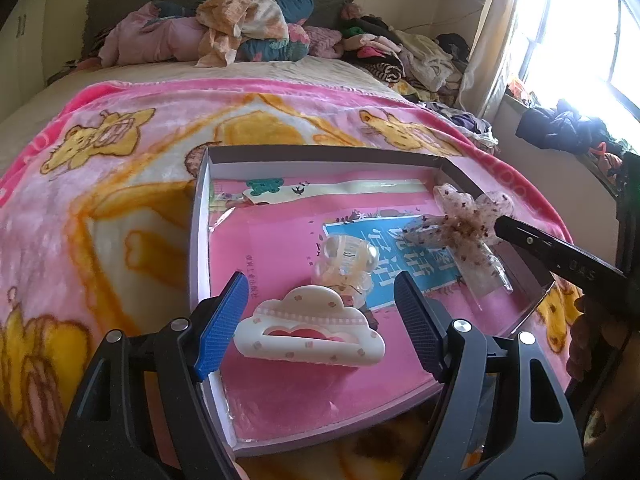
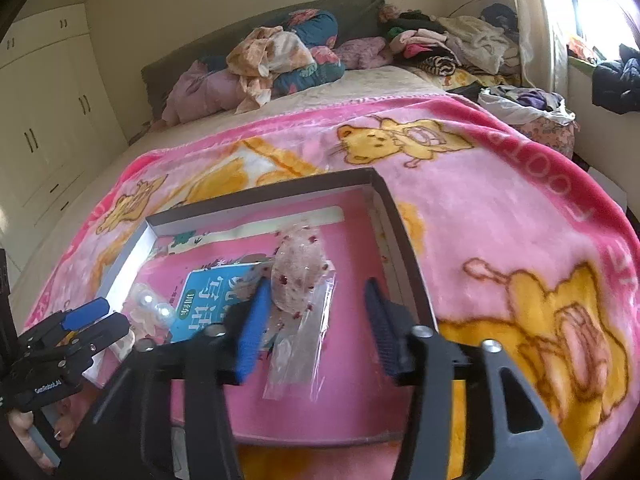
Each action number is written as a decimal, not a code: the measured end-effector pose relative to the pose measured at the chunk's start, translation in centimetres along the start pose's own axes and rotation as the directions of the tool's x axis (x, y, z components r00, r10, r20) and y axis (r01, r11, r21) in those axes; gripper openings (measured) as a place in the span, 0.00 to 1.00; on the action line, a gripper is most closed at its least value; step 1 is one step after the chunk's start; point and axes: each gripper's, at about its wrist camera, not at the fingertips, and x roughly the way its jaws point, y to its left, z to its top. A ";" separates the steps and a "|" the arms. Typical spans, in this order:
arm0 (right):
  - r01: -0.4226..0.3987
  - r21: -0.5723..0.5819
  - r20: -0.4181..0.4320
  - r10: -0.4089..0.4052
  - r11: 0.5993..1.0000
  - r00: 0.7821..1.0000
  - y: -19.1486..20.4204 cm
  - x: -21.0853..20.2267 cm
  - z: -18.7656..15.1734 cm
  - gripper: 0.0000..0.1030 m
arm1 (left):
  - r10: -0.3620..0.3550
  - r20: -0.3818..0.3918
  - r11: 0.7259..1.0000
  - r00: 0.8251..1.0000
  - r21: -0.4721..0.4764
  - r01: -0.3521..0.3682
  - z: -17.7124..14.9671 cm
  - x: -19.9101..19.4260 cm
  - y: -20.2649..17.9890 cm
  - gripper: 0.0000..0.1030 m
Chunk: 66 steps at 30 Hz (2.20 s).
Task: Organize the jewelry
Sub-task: 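Withdraw both open tools toward the yellow rings and coiled hair tie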
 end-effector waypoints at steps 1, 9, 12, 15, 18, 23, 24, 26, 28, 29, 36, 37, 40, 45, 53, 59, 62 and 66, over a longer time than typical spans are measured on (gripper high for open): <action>-0.001 -0.002 0.006 0.001 1.000 1.000 0.0 -0.2 -0.1 0.51 | 0.001 0.000 1.000 1.000 -0.001 -0.001 0.0 0.0 0.0 0.64; -0.001 0.015 0.067 0.000 1.000 0.998 -0.3 -2.9 -0.7 0.71 | 0.005 0.013 1.000 1.000 -0.013 -0.005 -0.1 -0.7 0.0 0.71; -0.008 0.021 0.084 0.006 1.000 0.996 -0.4 -4.0 -0.9 0.74 | 0.001 0.029 1.000 1.000 -0.018 0.000 0.0 -1.3 -0.1 0.76; -0.014 0.025 0.092 0.012 1.000 0.996 -0.4 -4.7 -1.1 0.76 | -0.004 0.043 1.000 0.999 -0.022 0.005 0.2 -1.9 -0.2 0.80; -0.023 0.031 0.096 0.020 0.999 0.995 -0.4 -5.3 -1.3 0.77 | -0.007 0.060 1.000 0.998 -0.023 0.008 0.4 -2.5 -0.4 0.83; -0.031 0.028 0.107 0.028 0.999 0.994 -0.3 -6.4 -1.8 0.78 | -0.009 0.085 1.000 0.996 -0.017 0.010 0.6 -3.9 -0.8 0.89; -0.031 0.028 0.109 0.028 0.999 0.994 -0.2 -6.6 -1.9 0.78 | -0.005 0.088 1.000 0.996 -0.016 0.006 0.7 -4.1 -0.9 0.89; -0.032 0.025 0.112 0.029 0.999 0.993 -0.2 -7.0 -2.1 0.78 | -0.002 0.096 1.000 0.995 -0.018 0.003 0.7 -4.6 -0.9 0.89; -0.034 0.021 0.115 0.032 0.999 0.993 -0.1 -7.5 -2.4 0.77 | -0.005 0.101 1.000 0.995 -0.024 0.007 0.6 -5.1 -0.8 0.89; -0.035 0.017 0.116 0.033 0.999 0.993 0.1 -7.8 -2.5 0.78 | -0.004 0.104 1.000 0.995 -0.026 0.007 0.6 -5.4 -0.8 0.89; -0.040 0.009 0.136 0.039 0.999 0.990 0.4 -9.5 -3.3 0.78 | -0.003 0.115 1.000 0.993 -0.024 0.006 -0.1 -7.1 -0.8 0.89; -0.040 0.009 0.143 0.039 0.999 0.989 0.4 -9.7 -3.3 0.78 | -0.002 0.117 1.000 0.993 -0.025 0.005 -0.2 -7.3 -0.7 0.89; -0.045 0.007 0.152 0.043 0.999 0.987 0.5 -10.5 -3.7 0.78 | -0.006 0.117 1.000 0.993 -0.026 0.009 -0.7 -7.8 -0.8 0.89; -0.048 0.008 0.155 0.046 0.999 0.987 0.5 -11.3 -4.4 0.78 | -0.011 0.109 1.000 0.994 -0.017 0.013 -1.7 -8.4 -1.1 0.89; -0.042 0.010 0.155 0.040 0.999 0.987 0.5 -12.8 -6.0 0.78 | -0.018 0.094 1.000 0.995 -0.007 0.019 -3.0 -9.0 -1.2 0.89; -0.032 0.003 0.156 0.032 0.999 0.987 0.6 -13.5 -6.7 0.78 | -0.025 0.092 1.000 0.995 0.004 0.024 -3.6 -9.5 -1.5 0.89; -0.030 -0.003 0.151 0.030 1.000 0.988 0.7 -13.9 -7.2 0.78 | -0.023 0.089 1.000 0.996 0.010 0.022 -3.8 -9.7 -1.6 0.89; -0.034 -0.010 0.138 0.035 0.999 0.990 1.0 -14.2 -8.0 0.78 | -0.020 0.079 1.000 0.997 0.018 0.019 -4.5 -10.0 -1.5 0.89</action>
